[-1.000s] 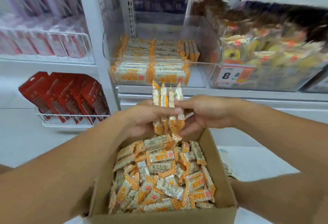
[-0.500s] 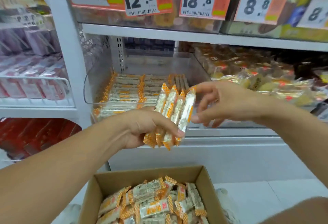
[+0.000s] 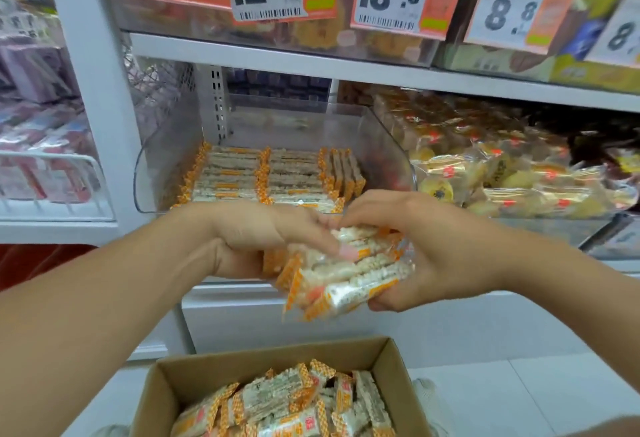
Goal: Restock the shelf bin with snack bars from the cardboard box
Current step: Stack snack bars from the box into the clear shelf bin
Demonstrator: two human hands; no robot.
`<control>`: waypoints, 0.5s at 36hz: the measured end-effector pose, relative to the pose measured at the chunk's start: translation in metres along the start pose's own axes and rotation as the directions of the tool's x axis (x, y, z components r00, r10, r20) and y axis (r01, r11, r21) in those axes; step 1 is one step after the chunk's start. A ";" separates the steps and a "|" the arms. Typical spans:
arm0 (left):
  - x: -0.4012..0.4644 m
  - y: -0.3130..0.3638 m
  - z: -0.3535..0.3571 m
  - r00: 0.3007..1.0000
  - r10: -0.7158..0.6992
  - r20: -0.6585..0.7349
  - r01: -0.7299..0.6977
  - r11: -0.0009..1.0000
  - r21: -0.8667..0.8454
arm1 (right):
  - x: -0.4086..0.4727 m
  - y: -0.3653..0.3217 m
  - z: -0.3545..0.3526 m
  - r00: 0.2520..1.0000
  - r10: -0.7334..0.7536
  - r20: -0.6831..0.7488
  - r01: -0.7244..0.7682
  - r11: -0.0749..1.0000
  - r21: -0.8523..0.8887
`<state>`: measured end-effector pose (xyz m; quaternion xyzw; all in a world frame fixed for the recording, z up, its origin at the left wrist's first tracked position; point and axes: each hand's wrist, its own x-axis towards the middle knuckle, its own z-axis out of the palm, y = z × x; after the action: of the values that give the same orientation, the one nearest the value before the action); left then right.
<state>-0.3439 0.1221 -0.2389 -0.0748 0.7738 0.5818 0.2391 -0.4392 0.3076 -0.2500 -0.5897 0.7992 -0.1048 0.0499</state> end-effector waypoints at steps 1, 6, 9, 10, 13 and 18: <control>0.005 -0.007 -0.008 0.998 -0.002 0.063 0.008 0.996 -0.093 | 0.000 0.002 0.000 1.000 0.025 -0.010 -0.025 1.000 0.012; 0.015 -0.019 -0.043 0.994 0.105 -0.043 -0.112 0.868 -0.483 | 0.001 0.007 -0.007 0.962 0.239 -0.128 -0.197 0.941 0.275; 0.032 -0.022 -0.054 0.826 0.214 -0.522 -0.369 0.905 -0.212 | 0.011 0.007 -0.011 0.883 0.405 -0.237 -0.270 0.852 0.449; 0.038 -0.028 -0.059 0.703 0.321 -0.635 -0.360 0.930 0.071 | 0.016 0.009 -0.014 0.844 0.461 -0.273 -0.326 0.847 0.420; 0.047 -0.048 -0.069 0.634 0.628 -0.451 -0.032 0.604 0.796 | 0.039 0.011 -0.025 0.743 0.558 -0.369 -0.568 0.818 0.092; 0.052 -0.064 -0.064 0.841 0.427 -0.333 0.102 0.479 0.872 | 0.087 0.010 -0.021 0.750 0.564 -0.345 -0.656 0.704 -0.273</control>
<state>-0.3823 0.0510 -0.3046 -0.0186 0.9951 0.0927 -0.0289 -0.4788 0.2300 -0.2284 -0.2706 0.9542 0.0046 -0.1277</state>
